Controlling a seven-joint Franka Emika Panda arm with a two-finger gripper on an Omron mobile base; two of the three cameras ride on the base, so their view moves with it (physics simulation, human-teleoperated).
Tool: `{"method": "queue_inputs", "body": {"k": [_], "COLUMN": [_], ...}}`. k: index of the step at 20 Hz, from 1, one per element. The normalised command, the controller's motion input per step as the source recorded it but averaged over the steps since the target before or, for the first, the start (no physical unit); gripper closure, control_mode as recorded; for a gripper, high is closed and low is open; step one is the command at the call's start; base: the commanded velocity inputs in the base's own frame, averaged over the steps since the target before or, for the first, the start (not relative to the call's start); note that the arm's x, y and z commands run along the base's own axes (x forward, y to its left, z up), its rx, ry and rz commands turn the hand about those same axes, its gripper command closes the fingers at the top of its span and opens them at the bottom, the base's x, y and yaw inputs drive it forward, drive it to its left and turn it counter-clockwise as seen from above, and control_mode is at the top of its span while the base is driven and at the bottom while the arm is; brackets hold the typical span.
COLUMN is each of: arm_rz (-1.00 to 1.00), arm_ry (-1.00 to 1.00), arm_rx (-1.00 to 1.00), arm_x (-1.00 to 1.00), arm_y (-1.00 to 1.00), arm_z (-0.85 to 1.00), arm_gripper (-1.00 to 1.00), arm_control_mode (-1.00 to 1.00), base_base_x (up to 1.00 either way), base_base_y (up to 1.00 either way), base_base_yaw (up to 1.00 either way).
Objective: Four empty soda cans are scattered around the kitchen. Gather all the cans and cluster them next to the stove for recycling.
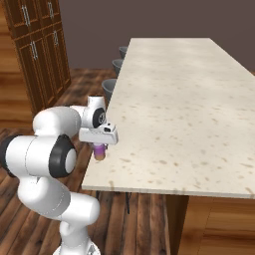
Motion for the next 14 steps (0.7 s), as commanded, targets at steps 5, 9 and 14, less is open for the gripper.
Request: {"method": "queue_inputs", "body": {"k": [5, 9, 14], "arm_rz": [0.00, 0.00, 0.00], "arm_ry": [0.05, 0.02, 0.00], "arm_rx": [0.00, 0.00, 0.00], "arm_x": [0.00, 0.00, 0.00], "arm_y": [-0.02, -0.01, 0.00], "arm_z": [0.28, 0.22, 0.16], "arm_gripper": [1.00, 1.00, 1.00], "arm_control_mode": [-1.00, -1.00, -1.00], "base_base_x": [0.00, 0.00, 0.00], "base_base_y": [0.00, 0.00, 0.00], "base_base_yaw": [0.00, 0.00, 0.00]}}
